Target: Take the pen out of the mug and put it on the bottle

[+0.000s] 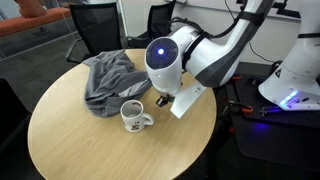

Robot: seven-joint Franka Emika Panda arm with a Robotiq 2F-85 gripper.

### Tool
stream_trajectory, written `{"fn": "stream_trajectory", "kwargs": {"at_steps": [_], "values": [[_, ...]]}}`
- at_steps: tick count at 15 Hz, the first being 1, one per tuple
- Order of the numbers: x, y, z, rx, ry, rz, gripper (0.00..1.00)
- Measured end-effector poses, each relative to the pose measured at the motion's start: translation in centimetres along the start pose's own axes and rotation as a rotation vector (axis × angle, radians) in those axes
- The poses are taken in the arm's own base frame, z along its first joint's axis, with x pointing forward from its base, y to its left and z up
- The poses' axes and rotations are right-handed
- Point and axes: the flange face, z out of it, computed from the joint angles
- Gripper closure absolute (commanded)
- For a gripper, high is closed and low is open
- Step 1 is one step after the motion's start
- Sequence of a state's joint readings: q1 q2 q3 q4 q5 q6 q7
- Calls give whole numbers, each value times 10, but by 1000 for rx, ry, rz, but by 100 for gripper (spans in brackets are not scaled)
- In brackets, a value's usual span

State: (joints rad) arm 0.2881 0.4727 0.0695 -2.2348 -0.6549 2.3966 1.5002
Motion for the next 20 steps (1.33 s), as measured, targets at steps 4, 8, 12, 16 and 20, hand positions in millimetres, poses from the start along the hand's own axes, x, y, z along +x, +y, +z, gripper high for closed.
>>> {"fn": "stream_trajectory", "kwargs": {"at_steps": [4,8,12,16,20], "values": [[1,-6,-2,6,7,-2,21],[2,-9,-11,19,22,-5,0],[5,-4,-39,50,63,1,0],[5,18,-75,73,142,44,0],[-6,45,-113,95,208,58,0]]}}
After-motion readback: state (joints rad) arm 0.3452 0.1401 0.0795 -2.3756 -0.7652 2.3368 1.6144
